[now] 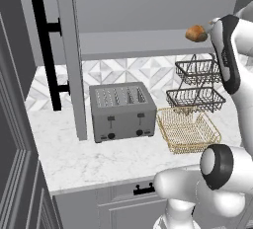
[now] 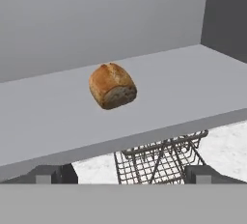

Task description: Open the cabinet, pick up the bread from the cabinet and place it in the basket. Then move the basket to the dining counter.

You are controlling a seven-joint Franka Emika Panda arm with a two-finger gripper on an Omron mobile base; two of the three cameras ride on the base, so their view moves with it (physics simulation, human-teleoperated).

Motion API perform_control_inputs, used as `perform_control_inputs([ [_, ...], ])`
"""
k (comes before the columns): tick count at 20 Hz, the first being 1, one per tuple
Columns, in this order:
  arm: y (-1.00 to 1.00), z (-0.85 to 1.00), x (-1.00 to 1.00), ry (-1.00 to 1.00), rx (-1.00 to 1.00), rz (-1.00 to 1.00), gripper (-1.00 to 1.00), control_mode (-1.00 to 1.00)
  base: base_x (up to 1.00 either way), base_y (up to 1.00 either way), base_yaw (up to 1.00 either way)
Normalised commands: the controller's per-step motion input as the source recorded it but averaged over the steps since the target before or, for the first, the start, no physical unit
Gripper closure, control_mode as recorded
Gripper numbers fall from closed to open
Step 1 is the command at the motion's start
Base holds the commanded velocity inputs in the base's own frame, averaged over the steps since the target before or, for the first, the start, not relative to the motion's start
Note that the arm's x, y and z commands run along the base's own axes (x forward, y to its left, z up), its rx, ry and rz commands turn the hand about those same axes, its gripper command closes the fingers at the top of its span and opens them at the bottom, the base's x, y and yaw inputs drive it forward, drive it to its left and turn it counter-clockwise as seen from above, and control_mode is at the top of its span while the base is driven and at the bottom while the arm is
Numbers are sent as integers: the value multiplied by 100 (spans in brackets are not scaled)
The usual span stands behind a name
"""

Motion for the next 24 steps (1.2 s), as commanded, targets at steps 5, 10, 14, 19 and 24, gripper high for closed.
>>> perform_control_inputs([
  [5,0,11,12,0,-3,3,-100,-100,0,0,0],
  [10,0,14,29,9,-4,8,-100,-100,0,0,0],
  [14,-1,0,41,0,0,10,-100,-100,0,0,0],
  [19,-1,0,56,2,-3,2,-100,-100,0,0,0],
  [24,-1,-2,57,7,-7,0,-100,-100,0,0,0],
])
